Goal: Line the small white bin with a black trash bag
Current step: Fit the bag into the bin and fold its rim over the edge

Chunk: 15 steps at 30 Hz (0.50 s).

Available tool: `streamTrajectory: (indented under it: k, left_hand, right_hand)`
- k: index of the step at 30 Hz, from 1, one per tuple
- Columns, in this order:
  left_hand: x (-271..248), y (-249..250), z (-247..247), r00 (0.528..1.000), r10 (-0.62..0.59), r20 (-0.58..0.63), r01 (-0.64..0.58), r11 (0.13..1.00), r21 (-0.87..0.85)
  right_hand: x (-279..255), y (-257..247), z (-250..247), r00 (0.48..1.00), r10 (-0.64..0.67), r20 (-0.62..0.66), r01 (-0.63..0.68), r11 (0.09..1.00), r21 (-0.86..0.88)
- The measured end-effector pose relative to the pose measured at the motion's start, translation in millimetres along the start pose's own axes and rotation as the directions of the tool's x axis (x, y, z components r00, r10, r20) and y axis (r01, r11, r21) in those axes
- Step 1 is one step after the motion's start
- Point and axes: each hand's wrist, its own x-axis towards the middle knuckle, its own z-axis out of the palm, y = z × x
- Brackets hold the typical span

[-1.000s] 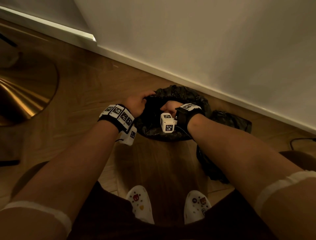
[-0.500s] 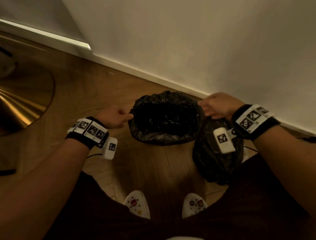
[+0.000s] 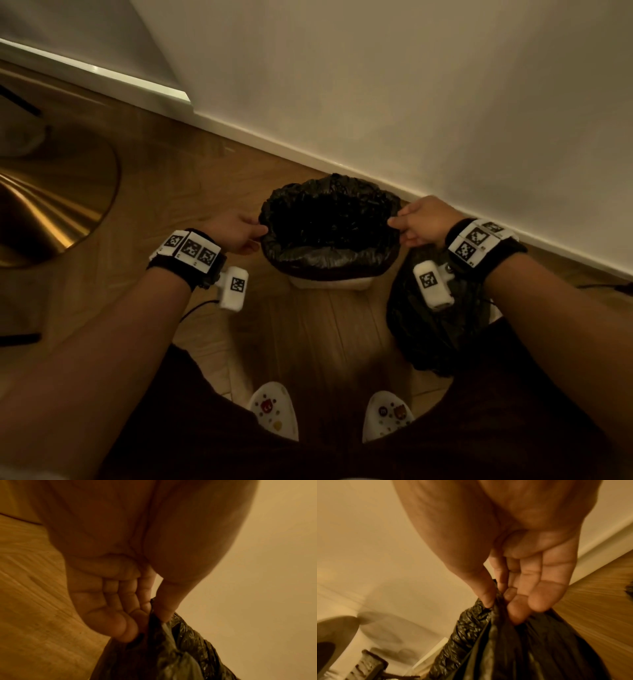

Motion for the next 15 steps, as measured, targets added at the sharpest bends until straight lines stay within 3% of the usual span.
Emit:
streamTrajectory:
  k: [7, 15]
  left_hand:
    - [-27.6, 42.8, -28.5, 0.980, 0.065, -0.185, -0.125, 0.935, -0.331]
    - [-72.8, 84.0, -66.8, 0.917, 0.083, -0.390, -0.256, 0.872, -0.417]
  right_hand:
    - [-5.4, -54.0, -29.7, 0.986, -0.006, 0.165, -0.032, 0.972, 0.231]
    - [-26.9, -110.3, -55.6, 0.958, -0.226, 0.177, 0.170, 0.944, 0.282]
